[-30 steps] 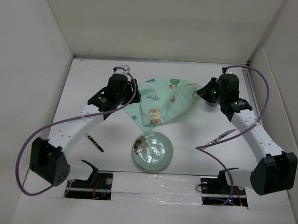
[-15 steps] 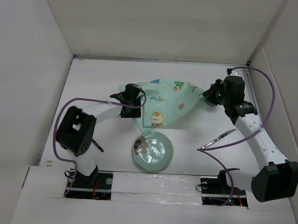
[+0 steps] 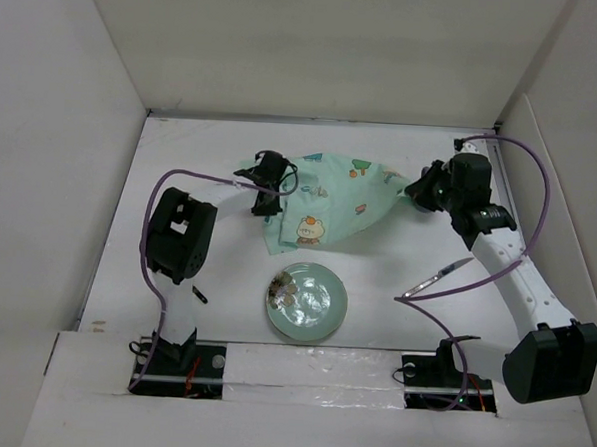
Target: Set the dinner table for one person
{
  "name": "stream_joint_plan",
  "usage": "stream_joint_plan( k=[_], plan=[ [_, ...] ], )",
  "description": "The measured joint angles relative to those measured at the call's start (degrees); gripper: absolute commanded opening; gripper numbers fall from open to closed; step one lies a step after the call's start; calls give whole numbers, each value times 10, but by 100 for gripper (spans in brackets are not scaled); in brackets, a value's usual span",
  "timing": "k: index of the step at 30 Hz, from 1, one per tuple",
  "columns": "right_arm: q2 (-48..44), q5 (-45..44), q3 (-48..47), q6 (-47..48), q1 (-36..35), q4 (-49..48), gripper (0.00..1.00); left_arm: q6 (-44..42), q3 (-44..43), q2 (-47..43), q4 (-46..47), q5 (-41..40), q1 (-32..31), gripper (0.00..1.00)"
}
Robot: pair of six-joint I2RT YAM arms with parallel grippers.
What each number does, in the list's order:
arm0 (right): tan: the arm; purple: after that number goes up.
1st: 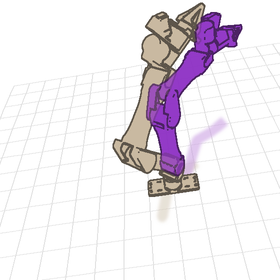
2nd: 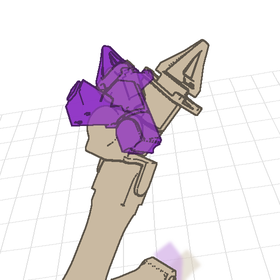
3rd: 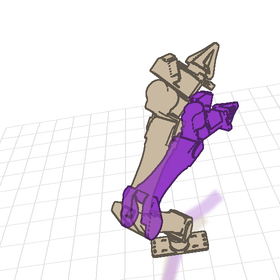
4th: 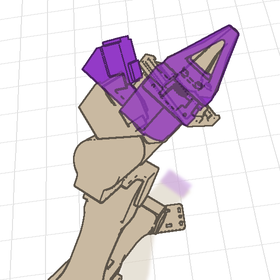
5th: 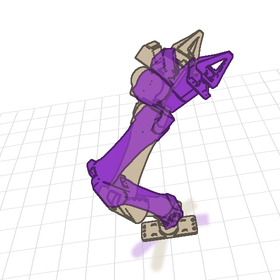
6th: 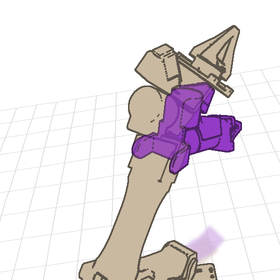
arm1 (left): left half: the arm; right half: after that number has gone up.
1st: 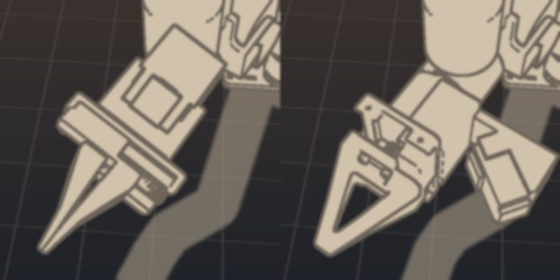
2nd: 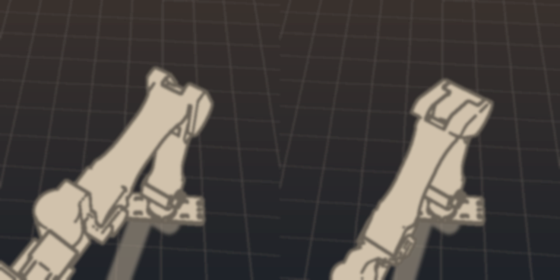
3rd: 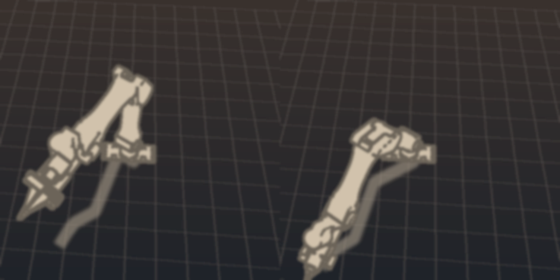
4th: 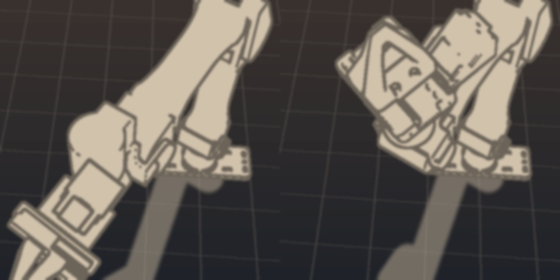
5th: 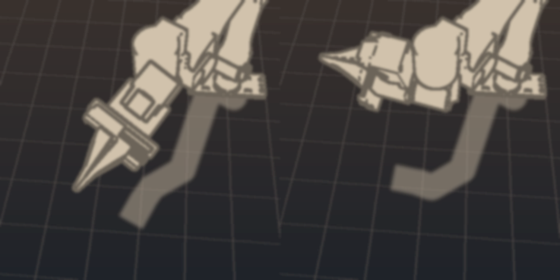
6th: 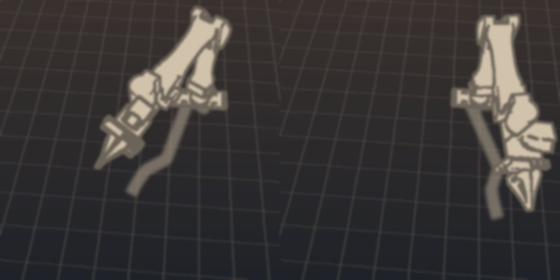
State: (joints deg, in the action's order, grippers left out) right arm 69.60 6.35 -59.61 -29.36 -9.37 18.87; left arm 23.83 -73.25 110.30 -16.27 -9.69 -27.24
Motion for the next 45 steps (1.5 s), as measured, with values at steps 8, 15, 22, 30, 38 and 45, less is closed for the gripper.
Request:
stream_joint_plan(
  k=[8,15,22,30,38,45],
  plan=[
    [3,20,19,-4,0,-1,0,-16,-76,13,-29,-23,113,8],
    [11,40,74,-23,-9,-2,0,-26,-72,-30,-42,-63,148,42],
    [8,42,105,-32,-23,0,0,-23,71,-170,-52,-58,136,41],
    [0,45,115,-33,-24,-5,0,12,158,-203,-59,-33,189,47],
    [-19,49,136,-32,-24,-5,0,33,139,-116,-25,-4,195,45],
    [-43,49,137,-32,-23,-5,0,37,112,-89,-7,-5,194,19]
  ],
)
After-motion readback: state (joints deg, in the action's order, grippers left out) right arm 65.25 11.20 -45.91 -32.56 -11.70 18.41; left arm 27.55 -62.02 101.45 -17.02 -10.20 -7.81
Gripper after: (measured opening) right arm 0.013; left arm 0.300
